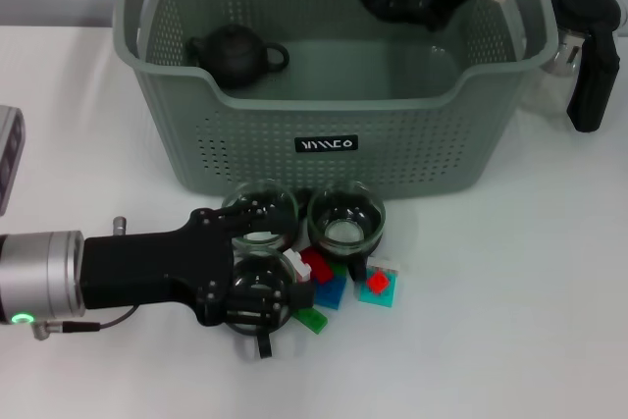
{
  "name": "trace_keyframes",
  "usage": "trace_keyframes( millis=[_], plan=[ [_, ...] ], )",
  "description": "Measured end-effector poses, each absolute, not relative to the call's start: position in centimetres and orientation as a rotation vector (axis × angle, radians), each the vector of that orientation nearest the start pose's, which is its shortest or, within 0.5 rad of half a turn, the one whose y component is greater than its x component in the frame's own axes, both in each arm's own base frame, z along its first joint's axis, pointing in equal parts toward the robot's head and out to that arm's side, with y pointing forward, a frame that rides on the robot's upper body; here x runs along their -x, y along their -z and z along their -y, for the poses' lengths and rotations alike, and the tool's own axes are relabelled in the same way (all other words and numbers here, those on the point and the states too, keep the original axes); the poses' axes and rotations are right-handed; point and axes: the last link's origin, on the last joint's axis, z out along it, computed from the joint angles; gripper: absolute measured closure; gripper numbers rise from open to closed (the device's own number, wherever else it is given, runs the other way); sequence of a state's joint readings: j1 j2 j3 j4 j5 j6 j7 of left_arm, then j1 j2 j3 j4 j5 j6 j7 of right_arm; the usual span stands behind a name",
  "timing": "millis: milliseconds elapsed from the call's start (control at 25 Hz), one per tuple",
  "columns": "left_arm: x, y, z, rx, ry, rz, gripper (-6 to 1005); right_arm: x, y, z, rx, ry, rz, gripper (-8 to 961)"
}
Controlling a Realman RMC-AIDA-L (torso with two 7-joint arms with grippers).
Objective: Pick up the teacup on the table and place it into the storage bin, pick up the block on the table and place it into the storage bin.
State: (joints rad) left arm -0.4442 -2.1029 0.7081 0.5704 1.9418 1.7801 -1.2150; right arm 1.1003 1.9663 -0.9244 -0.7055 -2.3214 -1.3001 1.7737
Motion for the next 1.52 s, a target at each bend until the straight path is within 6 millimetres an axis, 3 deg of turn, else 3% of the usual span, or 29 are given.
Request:
trace_keyframes(
  millis=[520,1520],
  plan=[
    [25.8,2.0,-27.2,2.871,0.977,0.493,93,-12.2,0.4,-49.1,2.578,-0.050,-0.334,899],
    [25.8,2.0,-27.3,2.871,0.974,0.474,95,-13.1,2.0,-48.2,2.631,0.090,-0.335,900]
  ],
)
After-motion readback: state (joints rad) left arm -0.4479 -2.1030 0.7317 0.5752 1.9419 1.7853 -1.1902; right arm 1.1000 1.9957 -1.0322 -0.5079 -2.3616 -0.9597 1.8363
